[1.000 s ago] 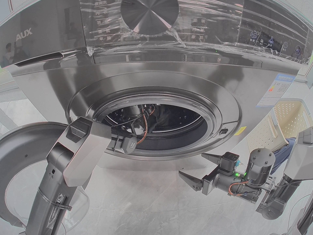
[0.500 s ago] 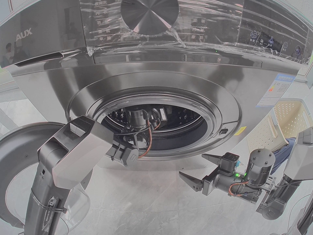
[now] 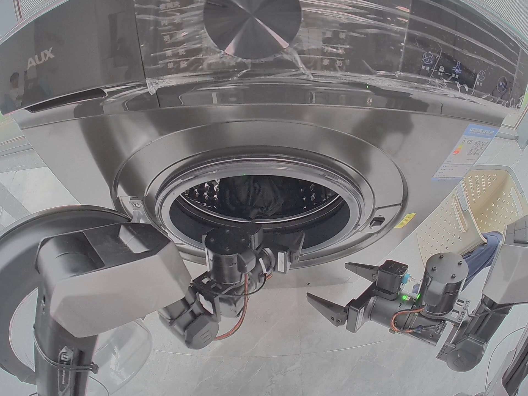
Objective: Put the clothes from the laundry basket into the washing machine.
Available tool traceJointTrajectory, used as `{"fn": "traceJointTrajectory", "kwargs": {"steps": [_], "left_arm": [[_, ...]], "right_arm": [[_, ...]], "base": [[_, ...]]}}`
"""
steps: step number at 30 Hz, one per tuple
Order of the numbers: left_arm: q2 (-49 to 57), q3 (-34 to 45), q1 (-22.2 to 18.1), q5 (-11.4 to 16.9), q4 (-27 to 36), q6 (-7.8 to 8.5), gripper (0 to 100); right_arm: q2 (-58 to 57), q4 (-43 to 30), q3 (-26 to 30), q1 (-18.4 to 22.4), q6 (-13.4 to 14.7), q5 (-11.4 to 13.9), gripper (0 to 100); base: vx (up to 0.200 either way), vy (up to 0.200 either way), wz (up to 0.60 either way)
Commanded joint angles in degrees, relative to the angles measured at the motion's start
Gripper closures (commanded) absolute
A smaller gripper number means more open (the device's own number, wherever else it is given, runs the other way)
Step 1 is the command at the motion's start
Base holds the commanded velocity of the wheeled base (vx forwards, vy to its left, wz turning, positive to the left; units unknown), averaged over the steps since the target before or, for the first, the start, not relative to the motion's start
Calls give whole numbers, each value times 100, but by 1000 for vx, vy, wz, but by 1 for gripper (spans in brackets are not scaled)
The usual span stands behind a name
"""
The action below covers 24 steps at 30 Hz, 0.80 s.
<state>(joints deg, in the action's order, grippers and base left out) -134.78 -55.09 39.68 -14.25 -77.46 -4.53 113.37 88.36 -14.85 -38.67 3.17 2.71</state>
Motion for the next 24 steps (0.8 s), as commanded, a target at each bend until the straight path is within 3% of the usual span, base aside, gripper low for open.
{"fn": "traceJointTrajectory", "kwargs": {"steps": [1, 6, 15, 18, 24], "left_arm": [[1235, 1527, 347, -8, -446, 120, 0], [2184, 2477, 391, -25, -533, 93, 0], [3098, 3610, 383, -43, -542, 40, 0], [3344, 3944, 374, -51, -621, 40, 0], [3740, 4586, 277, -51, -999, 76, 0]], "right_arm": [[-509, -3, 290, 61, -44, -7, 0], [-878, -3, 439, 334, -97, -51, 0], [-1476, -38, 1089, 1371, -97, -148, 0], [-1669, -47, 1318, 1415, -88, -209, 0], [-2065, -170, 1476, 1406, -62, -578, 0]], "base": [[0, 0, 0], [0, 0, 0], [-200, 0, 0], [0, 0, 0], [-200, 0, 0]]}}
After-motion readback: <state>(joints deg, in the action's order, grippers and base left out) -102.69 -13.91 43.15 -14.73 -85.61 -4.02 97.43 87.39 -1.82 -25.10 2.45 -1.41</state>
